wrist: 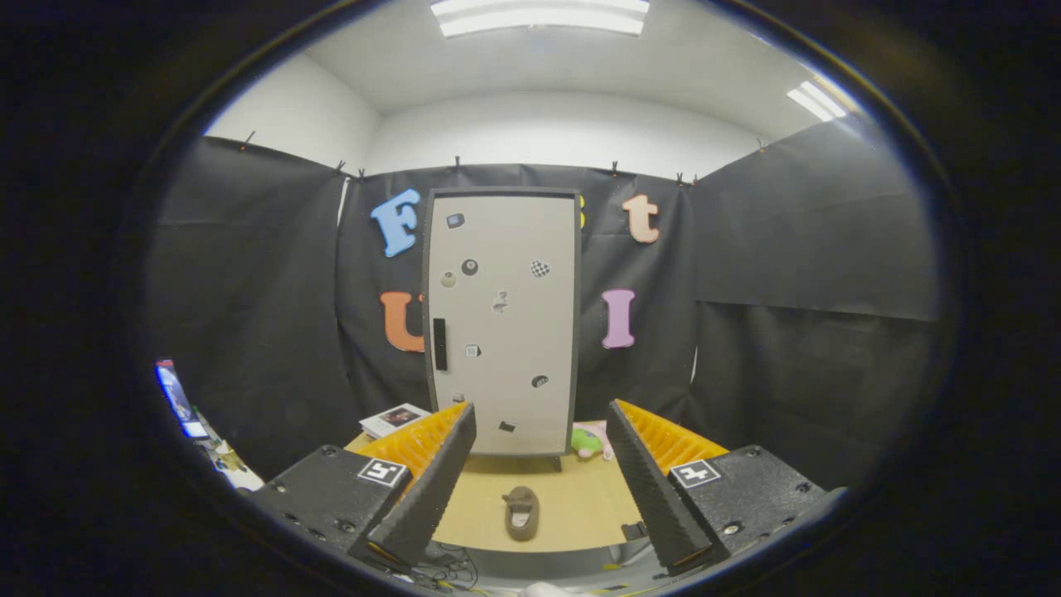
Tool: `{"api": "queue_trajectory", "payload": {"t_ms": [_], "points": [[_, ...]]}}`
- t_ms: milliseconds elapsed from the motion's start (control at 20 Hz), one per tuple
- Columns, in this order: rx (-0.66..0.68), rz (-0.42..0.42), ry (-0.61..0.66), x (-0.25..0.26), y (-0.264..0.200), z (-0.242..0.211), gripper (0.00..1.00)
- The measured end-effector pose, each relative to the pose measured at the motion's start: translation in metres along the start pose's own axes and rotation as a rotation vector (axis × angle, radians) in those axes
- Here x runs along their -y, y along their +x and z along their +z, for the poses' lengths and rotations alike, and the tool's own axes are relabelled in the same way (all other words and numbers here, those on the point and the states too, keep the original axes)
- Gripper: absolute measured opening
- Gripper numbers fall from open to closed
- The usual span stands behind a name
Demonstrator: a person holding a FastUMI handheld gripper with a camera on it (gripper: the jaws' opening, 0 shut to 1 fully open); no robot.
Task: Open the shoe cabinet door, grab the shoes and put them into the shoe cabinet, then close the shoe cabinet door.
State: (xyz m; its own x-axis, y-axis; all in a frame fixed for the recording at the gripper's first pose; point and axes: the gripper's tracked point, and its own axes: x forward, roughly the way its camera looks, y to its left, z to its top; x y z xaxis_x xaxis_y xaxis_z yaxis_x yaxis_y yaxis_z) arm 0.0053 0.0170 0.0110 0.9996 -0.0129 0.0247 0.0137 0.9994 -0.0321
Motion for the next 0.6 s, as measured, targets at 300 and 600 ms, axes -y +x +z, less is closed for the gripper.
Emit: {"api": "queue_trajectory", "payload": {"t_ms": [300, 600], "points": [[-0.007, -0.008, 0.007, -0.011, 0.007, -0.003, 1.0], [-0.016, -0.013, -0.014, -0.047, 0.048, -0.008, 1.0]]}}
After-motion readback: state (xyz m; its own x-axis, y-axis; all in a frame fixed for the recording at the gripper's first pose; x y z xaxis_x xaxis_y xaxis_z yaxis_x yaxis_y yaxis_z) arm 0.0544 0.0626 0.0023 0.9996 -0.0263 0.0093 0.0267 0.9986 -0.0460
